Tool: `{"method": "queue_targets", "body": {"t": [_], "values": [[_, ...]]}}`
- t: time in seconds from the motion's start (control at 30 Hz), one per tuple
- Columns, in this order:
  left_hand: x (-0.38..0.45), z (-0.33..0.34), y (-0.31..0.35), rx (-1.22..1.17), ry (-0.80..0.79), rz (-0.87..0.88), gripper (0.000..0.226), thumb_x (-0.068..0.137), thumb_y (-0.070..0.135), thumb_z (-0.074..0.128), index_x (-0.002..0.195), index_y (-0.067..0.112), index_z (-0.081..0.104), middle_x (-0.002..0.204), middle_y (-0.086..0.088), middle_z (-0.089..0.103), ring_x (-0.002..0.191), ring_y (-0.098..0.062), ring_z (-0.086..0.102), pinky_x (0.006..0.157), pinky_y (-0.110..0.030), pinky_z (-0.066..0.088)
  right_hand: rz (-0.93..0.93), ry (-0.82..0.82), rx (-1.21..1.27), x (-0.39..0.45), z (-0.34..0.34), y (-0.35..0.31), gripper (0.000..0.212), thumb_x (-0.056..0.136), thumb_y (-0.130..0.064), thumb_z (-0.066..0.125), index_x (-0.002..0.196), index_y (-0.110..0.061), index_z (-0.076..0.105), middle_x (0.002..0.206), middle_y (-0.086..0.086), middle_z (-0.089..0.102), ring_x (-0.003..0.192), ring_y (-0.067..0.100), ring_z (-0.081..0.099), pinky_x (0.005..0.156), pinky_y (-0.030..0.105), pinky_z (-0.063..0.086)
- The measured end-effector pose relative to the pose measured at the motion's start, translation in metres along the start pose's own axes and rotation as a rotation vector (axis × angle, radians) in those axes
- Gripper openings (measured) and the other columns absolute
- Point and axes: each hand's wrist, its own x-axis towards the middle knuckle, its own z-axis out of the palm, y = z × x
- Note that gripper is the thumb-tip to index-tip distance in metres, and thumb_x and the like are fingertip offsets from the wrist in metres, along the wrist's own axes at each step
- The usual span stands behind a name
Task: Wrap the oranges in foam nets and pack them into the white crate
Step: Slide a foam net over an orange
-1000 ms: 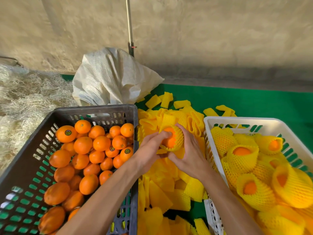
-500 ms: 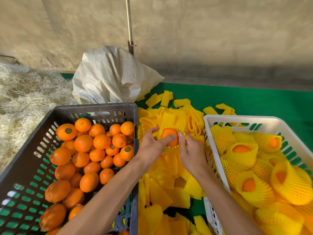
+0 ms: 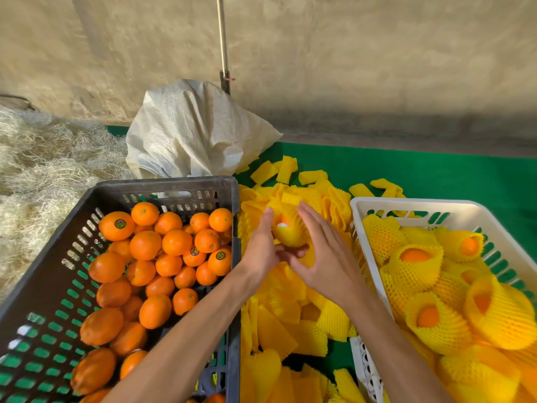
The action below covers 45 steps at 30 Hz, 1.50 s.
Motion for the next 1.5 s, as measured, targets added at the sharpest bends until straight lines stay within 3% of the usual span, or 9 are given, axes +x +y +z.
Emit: {"method": "queue_targets", "body": {"t": [0.23, 0.43, 0.53, 0.63, 0.8, 0.9, 1.07, 1.33, 1.5], "values": [[-0.015, 0.005, 0.001, 0.198, -0.173, 0.133, 0.069, 0.101, 0.066, 0.026, 0.146, 0.021, 0.053, 0.142, 0.004, 0.063, 0.115, -0.023, 0.072, 0.096, -0.05, 0.059, 0.304, 0.511, -0.42, 0.008, -0.029, 0.026, 0.067, 0.093, -0.03, 0.068, 0.152, -0.019, 0.037, 0.154, 0.01, 0.037, 0.139, 0.03, 0.038, 0.112, 0.042, 0.037], [-0.017, 0.009, -0.002, 0.314, -0.128, 0.181, 0.059, 0.106, 0.055, 0.03, 0.135, 0.016, 0.064, 0.134, 0.002, 0.068, 0.111, -0.023, 0.073, 0.095, -0.047, 0.059, 0.535, 0.384, -0.607, -0.002, -0.041, 0.054, 0.053, 0.091, -0.007, 0.066, 0.141, -0.011, 0.051, 0.158, 0.021, 0.034, 0.15, 0.038, 0.024, 0.123, 0.051, 0.011], [-0.015, 0.008, -0.002, 0.293, -0.104, 0.201, 0.058, 0.107, 0.053, 0.033, 0.125, 0.013, 0.071, 0.126, -0.002, 0.072, 0.109, -0.024, 0.073, 0.093, -0.048, 0.059, 0.403, 0.328, -0.594, 0.001, -0.033, 0.05, 0.04, 0.088, -0.004, 0.066, 0.127, -0.01, 0.064, 0.146, 0.018, 0.051, 0.142, 0.036, 0.039, 0.121, 0.049, 0.02], [-0.015, 0.007, -0.004, 0.329, -0.035, 0.246, 0.059, 0.108, 0.052, 0.034, 0.117, 0.011, 0.075, 0.119, -0.003, 0.075, 0.108, -0.023, 0.072, 0.091, -0.046, 0.059, 0.308, 0.082, -0.439, -0.001, -0.012, 0.043, 0.033, 0.095, -0.015, 0.065, 0.128, -0.014, 0.065, 0.138, 0.009, 0.059, 0.131, 0.028, 0.05, 0.113, 0.043, 0.039], [-0.011, 0.003, -0.011, 0.444, 0.051, 0.208, 0.053, 0.108, 0.054, 0.036, 0.112, 0.017, 0.073, 0.124, 0.0, 0.071, 0.11, -0.016, 0.068, 0.096, -0.045, 0.057, 0.46, -0.387, -0.322, -0.012, 0.031, 0.036, 0.066, 0.098, -0.04, 0.06, 0.152, -0.018, 0.03, 0.15, 0.008, 0.043, 0.134, 0.032, 0.047, 0.102, 0.043, 0.044], [-0.011, 0.002, -0.013, 0.523, 0.084, 0.247, 0.047, 0.106, 0.053, 0.044, 0.109, 0.016, 0.072, 0.117, -0.002, 0.072, 0.106, -0.018, 0.069, 0.096, -0.049, 0.058, 0.432, -0.212, -0.324, -0.009, 0.028, 0.038, 0.05, 0.098, -0.037, 0.06, 0.144, -0.022, 0.043, 0.141, 0.004, 0.053, 0.124, 0.027, 0.056, 0.09, 0.039, 0.05], [-0.011, 0.007, -0.015, 0.491, 0.056, 0.134, 0.053, 0.099, 0.056, 0.057, 0.112, 0.006, 0.062, 0.102, -0.008, 0.068, 0.091, -0.029, 0.076, 0.084, -0.052, 0.063, 0.364, 0.248, 0.156, -0.006, 0.01, 0.03, 0.024, 0.095, -0.054, 0.061, 0.108, -0.037, 0.049, 0.102, -0.019, 0.061, 0.088, 0.003, 0.059, 0.067, 0.021, 0.048], [-0.015, 0.004, -0.008, 0.384, 0.044, 0.259, 0.038, 0.099, 0.041, 0.068, 0.12, 0.009, 0.072, 0.116, -0.006, 0.072, 0.106, -0.02, 0.071, 0.08, -0.04, 0.066, 0.301, 0.102, 0.68, -0.008, 0.011, 0.014, 0.005, 0.098, -0.039, 0.064, 0.097, -0.035, 0.062, 0.097, -0.014, 0.069, 0.098, 0.005, 0.067, 0.077, 0.012, 0.049], [-0.014, 0.004, -0.006, 0.308, -0.052, 0.192, 0.04, 0.096, 0.047, 0.068, 0.108, 0.012, 0.082, 0.096, 0.004, 0.076, 0.098, -0.011, 0.071, 0.086, -0.037, 0.064, 0.34, 0.092, 0.781, -0.006, 0.001, 0.022, 0.026, 0.088, -0.055, 0.07, 0.102, -0.034, 0.071, 0.109, -0.008, 0.07, 0.107, 0.009, 0.066, 0.086, 0.021, 0.053]]}}
